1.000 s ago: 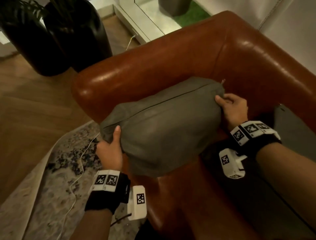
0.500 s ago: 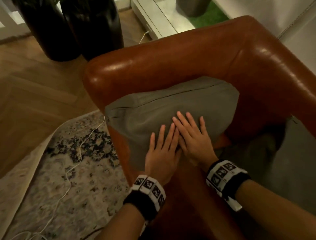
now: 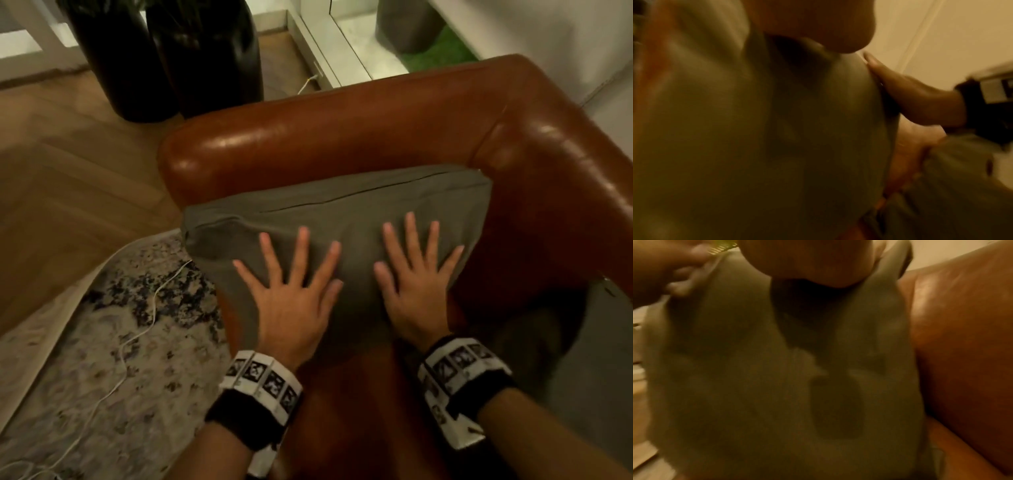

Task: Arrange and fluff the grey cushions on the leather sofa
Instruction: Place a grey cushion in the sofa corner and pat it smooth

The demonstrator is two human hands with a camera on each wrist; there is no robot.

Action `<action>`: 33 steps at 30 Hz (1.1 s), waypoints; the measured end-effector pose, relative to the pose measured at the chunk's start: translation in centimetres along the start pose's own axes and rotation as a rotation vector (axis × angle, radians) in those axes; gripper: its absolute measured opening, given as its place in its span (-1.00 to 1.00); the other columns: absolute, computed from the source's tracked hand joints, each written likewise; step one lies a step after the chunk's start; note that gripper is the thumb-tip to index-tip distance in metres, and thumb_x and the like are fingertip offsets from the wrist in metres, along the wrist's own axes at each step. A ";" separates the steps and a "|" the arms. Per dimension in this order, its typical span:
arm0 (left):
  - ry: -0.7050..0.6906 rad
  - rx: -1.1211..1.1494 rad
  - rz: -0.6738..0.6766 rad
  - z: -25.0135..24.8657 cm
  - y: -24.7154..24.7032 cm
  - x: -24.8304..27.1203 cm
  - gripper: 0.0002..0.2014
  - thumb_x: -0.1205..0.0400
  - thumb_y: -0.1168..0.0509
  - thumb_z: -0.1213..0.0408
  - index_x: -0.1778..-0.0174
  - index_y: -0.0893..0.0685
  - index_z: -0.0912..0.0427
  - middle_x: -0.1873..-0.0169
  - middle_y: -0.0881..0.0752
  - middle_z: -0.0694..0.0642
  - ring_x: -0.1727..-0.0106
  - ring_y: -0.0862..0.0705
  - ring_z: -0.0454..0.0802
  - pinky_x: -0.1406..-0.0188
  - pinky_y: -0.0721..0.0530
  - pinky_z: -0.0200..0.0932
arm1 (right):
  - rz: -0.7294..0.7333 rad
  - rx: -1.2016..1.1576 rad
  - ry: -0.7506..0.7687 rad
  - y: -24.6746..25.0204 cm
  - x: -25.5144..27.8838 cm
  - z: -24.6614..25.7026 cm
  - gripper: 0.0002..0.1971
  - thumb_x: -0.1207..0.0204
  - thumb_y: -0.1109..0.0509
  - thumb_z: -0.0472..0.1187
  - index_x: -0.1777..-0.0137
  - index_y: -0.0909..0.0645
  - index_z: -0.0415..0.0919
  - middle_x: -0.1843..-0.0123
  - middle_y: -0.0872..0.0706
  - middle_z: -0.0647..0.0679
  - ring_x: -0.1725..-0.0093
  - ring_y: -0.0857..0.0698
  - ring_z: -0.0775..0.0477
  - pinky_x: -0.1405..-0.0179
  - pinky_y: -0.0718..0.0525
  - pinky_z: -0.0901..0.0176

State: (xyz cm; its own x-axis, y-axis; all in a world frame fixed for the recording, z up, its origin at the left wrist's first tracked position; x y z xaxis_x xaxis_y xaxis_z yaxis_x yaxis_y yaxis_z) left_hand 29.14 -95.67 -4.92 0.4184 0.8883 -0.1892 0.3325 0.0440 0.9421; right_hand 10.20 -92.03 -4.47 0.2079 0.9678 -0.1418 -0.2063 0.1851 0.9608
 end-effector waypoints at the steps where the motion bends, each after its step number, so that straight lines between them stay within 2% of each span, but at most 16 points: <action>1: -0.038 -0.013 0.038 -0.7 -0.5 -0.5 -0.39 -0.65 0.23 -0.33 -0.63 0.16 -0.30 -0.66 0.02 0.03 -0.59 0.12 0.54 -0.28 0.19 0.77 | 0.037 0.007 0.042 -0.4 0.1 0.5 -0.41 -0.66 0.18 0.32 -0.68 0.13 0.30 -0.73 0.08 0.05 -0.71 0.18 -0.30 -0.48 0.33 -0.61; 4: 0.022 -0.095 0.072 -0.1 -1.6 -2.4 -0.24 -0.51 0.19 -0.50 -0.62 0.12 -0.32 -0.67 0.05 0.03 -0.60 0.16 0.53 -0.24 0.18 0.80 | 0.072 0.059 0.056 -1.3 -2.1 0.7 -0.36 -0.60 0.19 0.43 -0.66 0.20 0.35 -0.74 0.11 0.06 -0.70 0.17 -0.41 -0.44 0.26 -0.72; 8: 0.103 -0.153 0.130 0.6 -2.4 -5.0 -0.22 -0.49 0.21 -0.51 -0.64 0.09 -0.31 -0.68 0.11 0.02 -0.61 0.22 0.51 -0.23 0.26 0.78 | 0.117 0.133 0.050 -2.2 -5.5 0.9 -0.35 -0.60 0.18 0.43 -0.67 0.13 0.33 -0.74 0.11 0.08 -0.71 0.15 -0.38 -0.42 0.22 -0.76; 12: 0.127 -0.136 0.196 1.3 -3.9 -6.2 -0.20 -0.50 0.22 -0.51 -0.64 0.10 -0.28 -0.68 0.12 0.01 -0.61 0.23 0.48 -0.25 0.27 0.76 | 0.164 0.163 0.064 -2.9 -6.6 0.6 -0.35 -0.61 0.11 0.41 -0.68 0.01 0.30 -0.76 0.00 0.05 -0.72 0.10 -0.36 -0.44 0.21 -0.75; 16: 0.139 -0.123 0.251 1.6 -4.9 -6.8 -0.21 -0.50 0.22 -0.51 -0.65 0.07 -0.27 -0.68 0.11 0.01 -0.61 0.23 0.47 -0.25 0.28 0.74 | 0.229 0.149 0.032 -3.4 -7.4 0.5 -0.35 -0.59 0.13 0.43 -0.67 0.11 0.36 -0.76 0.06 0.10 -0.72 0.16 -0.31 -0.45 0.21 -0.73; 19: 0.160 -0.134 0.216 0.8 -3.4 -6.5 -0.30 -0.59 0.24 -0.41 -0.65 0.07 -0.24 -0.69 0.09 -0.01 -0.63 0.21 0.43 -0.30 0.26 0.72 | 0.251 0.070 0.013 -2.3 -7.3 0.7 -0.38 -0.59 0.18 0.42 -0.61 0.27 0.45 -0.73 0.22 0.21 -0.72 0.28 -0.22 -0.47 0.31 -0.68; 22: 0.194 -0.077 0.116 -1.4 -0.7 -6.0 -0.40 -0.73 0.19 -0.17 -0.68 0.01 -0.06 -0.68 0.00 0.00 -0.67 0.18 0.27 -0.40 0.25 0.65 | 0.181 -0.031 0.036 0.4 -6.8 1.8 -0.41 -0.65 0.17 0.33 -0.62 0.29 0.41 -0.72 0.23 0.24 -0.72 0.30 -0.08 -0.47 0.46 -0.55; 24: 0.128 -0.066 0.093 -3.0 0.3 -6.9 -0.44 -0.76 0.17 -0.04 -0.68 -0.02 0.03 -0.68 0.00 0.00 -0.68 0.17 0.15 -0.48 0.29 0.53 | 0.169 -0.068 0.134 1.8 -7.7 2.7 -0.45 -0.70 0.19 0.25 -0.64 0.27 0.37 -0.71 0.23 0.26 -0.72 0.26 -0.03 -0.50 0.45 -0.47; 26: 0.106 -0.075 0.115 -3.3 0.7 -8.7 -0.45 -0.75 0.22 -0.04 -0.69 0.00 -0.04 -0.69 0.01 -0.03 -0.69 0.19 0.09 -0.52 0.35 0.41 | 0.250 -0.065 0.177 2.3 -9.6 2.7 -0.48 -0.71 0.20 0.22 -0.63 0.25 0.39 -0.72 0.20 0.29 -0.73 0.20 0.02 -0.56 0.35 -0.46; 29: 0.244 -0.110 0.195 0.0 0.7 -10.2 -0.47 -0.72 0.31 -0.16 -0.65 0.10 -0.24 -0.68 0.09 -0.13 -0.68 0.27 0.12 -0.49 0.45 0.31 | 0.431 0.058 0.077 2.3 -11.9 -1.6 -0.49 -0.70 0.20 0.26 -0.62 0.25 0.45 -0.73 0.20 0.31 -0.72 0.20 0.05 -0.58 0.27 -0.47; 31: 0.321 -0.137 0.226 3.4 1.3 -9.5 -0.46 -0.71 0.35 -0.17 -0.65 0.14 -0.24 -0.68 0.10 -0.10 -0.67 0.29 0.15 -0.55 0.42 0.17 | 0.496 0.123 -0.073 2.5 -11.8 -6.7 -0.49 -0.69 0.24 0.27 -0.59 0.30 0.48 -0.73 0.21 0.30 -0.73 0.21 0.00 -0.57 0.29 -0.48; 33: 0.369 -0.204 0.239 5.8 2.3 -8.1 -0.44 -0.71 0.34 -0.15 -0.67 0.10 -0.18 -0.69 0.04 -0.02 -0.68 0.27 0.18 -0.59 0.37 0.11 | 0.626 0.154 -0.297 3.0 -10.3 -11.7 -0.49 -0.69 0.25 0.27 -0.60 0.30 0.45 -0.75 0.19 0.21 -0.73 0.21 -0.09 -0.57 0.28 -0.51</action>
State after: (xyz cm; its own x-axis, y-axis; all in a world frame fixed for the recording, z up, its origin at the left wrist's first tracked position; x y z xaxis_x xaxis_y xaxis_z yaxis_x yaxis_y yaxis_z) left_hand 31.38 -105.44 -2.79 0.1233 0.9856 0.1156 0.0756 -0.1255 0.9892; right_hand -3.78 -99.41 -2.92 0.3511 0.7927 0.4983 -0.2397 -0.4384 0.8662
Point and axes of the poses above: each hand's wrist, its own x-axis away from the middle knuckle, its own y-axis out of the back of the hand, z = x × y, the point moved 2 cm from there along -x, towards the middle knuckle
